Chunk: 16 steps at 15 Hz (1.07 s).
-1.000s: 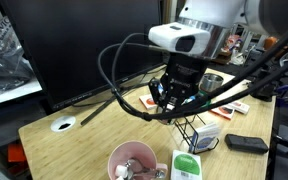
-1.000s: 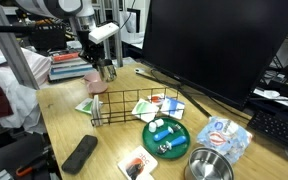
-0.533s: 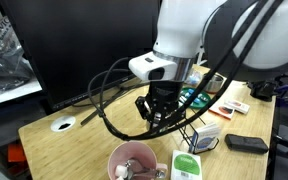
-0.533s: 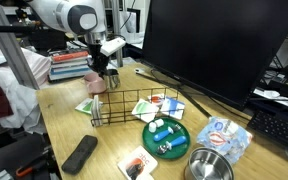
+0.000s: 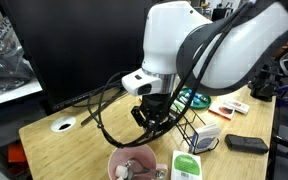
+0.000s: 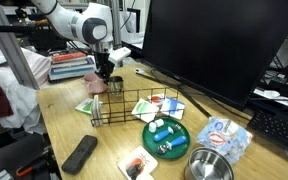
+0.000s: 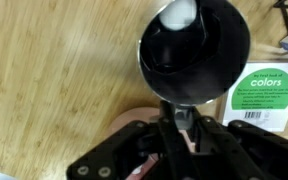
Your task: Move the silver jug to the left side of the desk
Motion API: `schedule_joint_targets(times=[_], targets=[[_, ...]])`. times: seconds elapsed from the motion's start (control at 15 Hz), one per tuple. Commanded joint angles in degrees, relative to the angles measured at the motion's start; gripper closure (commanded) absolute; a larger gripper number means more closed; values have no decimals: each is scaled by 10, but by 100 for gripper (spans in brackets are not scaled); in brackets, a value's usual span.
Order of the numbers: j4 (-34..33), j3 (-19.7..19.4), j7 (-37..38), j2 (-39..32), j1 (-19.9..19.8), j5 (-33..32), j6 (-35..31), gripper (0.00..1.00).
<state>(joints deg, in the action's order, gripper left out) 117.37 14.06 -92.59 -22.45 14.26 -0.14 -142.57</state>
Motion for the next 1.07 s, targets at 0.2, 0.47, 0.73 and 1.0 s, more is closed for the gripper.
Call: schedule_joint_targets(times=[0.2, 0.47, 0.73, 1.0], targets=[[-25, 9, 35, -16, -20, -22, 23, 56], [-15, 15, 53, 1, -28, -12, 15, 29], [5, 20, 78, 58, -31, -4, 19, 2], [-4, 22, 83, 72, -26, 4, 26, 1]])
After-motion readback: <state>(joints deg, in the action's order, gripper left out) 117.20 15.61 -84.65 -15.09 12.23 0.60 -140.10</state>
